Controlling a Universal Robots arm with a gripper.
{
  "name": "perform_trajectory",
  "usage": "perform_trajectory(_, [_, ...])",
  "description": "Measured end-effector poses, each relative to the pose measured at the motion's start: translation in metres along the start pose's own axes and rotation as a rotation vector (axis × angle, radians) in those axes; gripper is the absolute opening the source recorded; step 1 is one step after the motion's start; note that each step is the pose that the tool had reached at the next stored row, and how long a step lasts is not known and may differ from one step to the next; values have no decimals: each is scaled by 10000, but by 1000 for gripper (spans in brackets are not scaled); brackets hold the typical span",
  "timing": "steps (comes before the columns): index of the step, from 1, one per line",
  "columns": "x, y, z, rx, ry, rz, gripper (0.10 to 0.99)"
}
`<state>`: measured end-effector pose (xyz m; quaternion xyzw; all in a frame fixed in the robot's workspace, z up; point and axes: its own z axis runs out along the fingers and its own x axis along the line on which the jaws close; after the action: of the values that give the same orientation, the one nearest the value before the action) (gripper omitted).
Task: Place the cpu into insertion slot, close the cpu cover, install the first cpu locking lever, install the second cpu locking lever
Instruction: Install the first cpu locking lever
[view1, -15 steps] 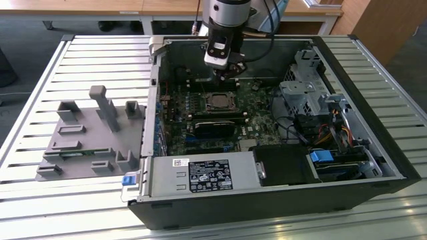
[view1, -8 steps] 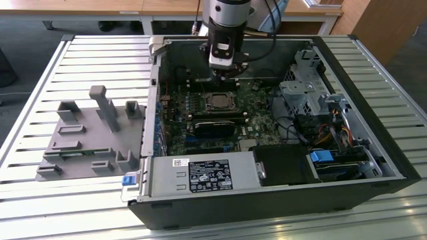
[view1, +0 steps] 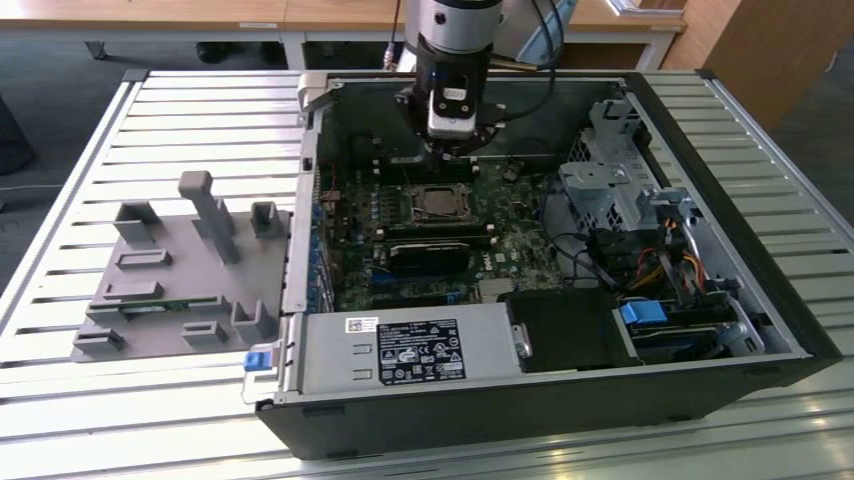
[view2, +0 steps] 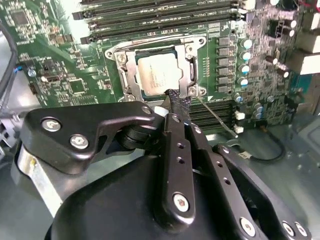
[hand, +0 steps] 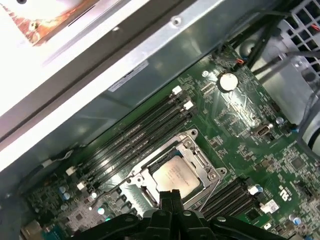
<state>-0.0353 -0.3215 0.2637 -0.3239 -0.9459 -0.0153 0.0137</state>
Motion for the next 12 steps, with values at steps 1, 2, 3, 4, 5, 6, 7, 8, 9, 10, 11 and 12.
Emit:
perform_trajectory(1, [0,0,0,5,3,-132,106])
perform_trajectory(2, [0,0,0,11,6,-286,106])
perform_trajectory(3, [0,0,0,16,9,-435,106])
perform_trajectory(4, [0,0,0,22,12,-591,106])
perform_trajectory(5, [0,0,0,28,15,-752,106])
perform_trajectory(6, [0,0,0,33,19,-911,106])
perform_trajectory(7, [0,0,0,39,22,-1075,106])
perform_trajectory(8, [0,0,0,44,25,-1230,106])
perform_trajectory(9, [0,0,0,49,26,-1382,106])
perform_trajectory(10, [0,0,0,53,26,-1542,106])
perform_trajectory(11, [0,0,0,53,22,-1682,106])
perform_trajectory(12, [0,0,0,53,17,-1816,106])
